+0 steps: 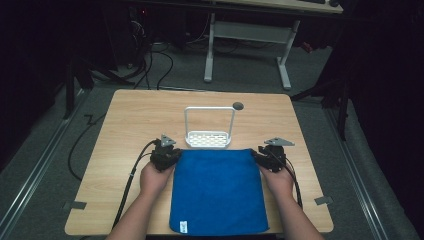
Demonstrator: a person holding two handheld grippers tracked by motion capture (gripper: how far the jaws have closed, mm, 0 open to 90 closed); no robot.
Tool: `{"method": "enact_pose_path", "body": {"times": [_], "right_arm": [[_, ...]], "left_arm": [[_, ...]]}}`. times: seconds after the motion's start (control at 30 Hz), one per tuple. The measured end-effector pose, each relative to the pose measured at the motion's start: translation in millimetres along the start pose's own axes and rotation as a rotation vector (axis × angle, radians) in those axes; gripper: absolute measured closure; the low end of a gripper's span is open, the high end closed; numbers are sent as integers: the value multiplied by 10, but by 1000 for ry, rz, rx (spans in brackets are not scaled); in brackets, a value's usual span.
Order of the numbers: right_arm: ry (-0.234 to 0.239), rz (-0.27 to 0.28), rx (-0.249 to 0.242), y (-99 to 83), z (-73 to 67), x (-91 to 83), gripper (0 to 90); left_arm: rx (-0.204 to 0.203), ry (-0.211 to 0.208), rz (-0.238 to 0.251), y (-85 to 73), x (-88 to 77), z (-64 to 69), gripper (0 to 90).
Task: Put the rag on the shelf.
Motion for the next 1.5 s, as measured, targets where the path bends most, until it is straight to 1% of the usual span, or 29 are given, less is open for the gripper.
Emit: {"method": "enact_pose_path", "body": {"times": [0.07, 0.13, 0.27, 0.33, 0.4, 0.43, 0.5, 0.53, 0.57, 0.6, 0.67, 0.7, 0.77, 0.8, 0.83, 0.87, 0.93, 0.97, 1.0, 1.07, 1.13, 1.17, 1.2, 1.27, 1.3, 1.37, 1.43, 1.47, 1.5], "right_arm": [[4, -17, 16, -8, 23, 58, 621], [2, -34, 21, -32, 29, 100, 631], [1, -55, 2, -69, 3, 145, 649], [-6, -64, -7, -88, -12, 165, 671], [-10, -59, -10, -94, -19, 169, 698], [-10, -58, -10, -94, -22, 169, 734], [-17, -63, -32, -102, -32, 165, 788], [-15, -64, -37, -109, -47, 161, 835], [-7, -64, -37, -112, -56, 160, 862], [-2, -64, -35, -118, -68, 157, 870], [-4, -60, -50, -119, -80, 149, 877], [0, -50, -50, -115, -89, 138, 877], [18, -10, -43, -96, -103, 90, 878], [18, -10, -43, -96, -103, 90, 878], [26, 26, -49, -87, -126, 37, 878], [24, 37, -49, -90, -136, 15, 878], [22, 75, -53, -99, -156, -50, 878], [21, 89, -58, -103, -161, -72, 878], [23, 113, -60, -106, -169, -108, 878], [30, 134, -55, -105, -189, -159, 879], [44, 172, -56, -68, -211, -237, 879], [50, 188, -51, -54, -219, -271, 879], [55, 222, -46, -20, -225, -332, 880], [62, 257, -35, 15, -231, -393, 880], [62, 257, -35, 15, -231, -393, 880], [46, 280, -41, 32, -229, -444, 880], [28, 290, -49, 31, -241, -476, 880], [25, 297, -53, 40, -245, -492, 880], [20, 318, -55, 64, -254, -530, 880]], "left_arm": [[-2, -9, -1, -2, -1, 3, 858], [2, -10, -1, -1, 0, 5, 867], [10, -9, -1, -1, -1, 9, 870], [9, -20, 0, -1, 0, 13, 871], [3, -26, 0, -2, -1, 11, 870], [6, -25, 0, -2, -2, 11, 871], [7, -18, 1, 0, -1, 9, 871], [8, -17, 0, -1, -2, 6, 872], [6, -17, 0, -2, -3, 3, 873], [6, -17, 0, -1, -3, 1, 873], [2, -17, 6, 2, -8, 0, 877], [1, -18, 16, 5, -18, 0, 878], [4, -13, 28, 9, -31, -2, 879], [4, -13, 28, 9, -31, -2, 880], [12, -8, 39, 8, -47, 2, 880], [15, -5, 46, 9, -55, 2, 880], [13, 5, 65, 14, -76, 0, 880], [13, 5, 65, 14, -76, 0, 880], [21, 7, 93, 22, -104, 7, 880], [34, 5, 136, 33, -149, 25, 880], [36, 4, 148, 33, -166, 26, 880], [37, 3, 168, 37, -190, 30, 880], [40, 5, 178, 37, -205, 31, 882], [44, 4, 209, 38, -252, 37, 884], [44, 4, 209, 38, -252, 37, 884], [32, -8, 281, 31, -371, 49, 885], [11, -28, 362, 23, -505, 73, 886], [20, -23, 363, 24, -515, 91, 886], [30, -19, 364, 19, -526, 106, 886]]}}
Point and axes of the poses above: each handheld gripper's, and its own axes: x roughly forward along the jaws, y roughly out of its top, z roughly to its right, the point moved 9 cm from there along x, roughly forward along the jaws, and after that the axes turned 10 degrees about -z, right-handed, at the moved point
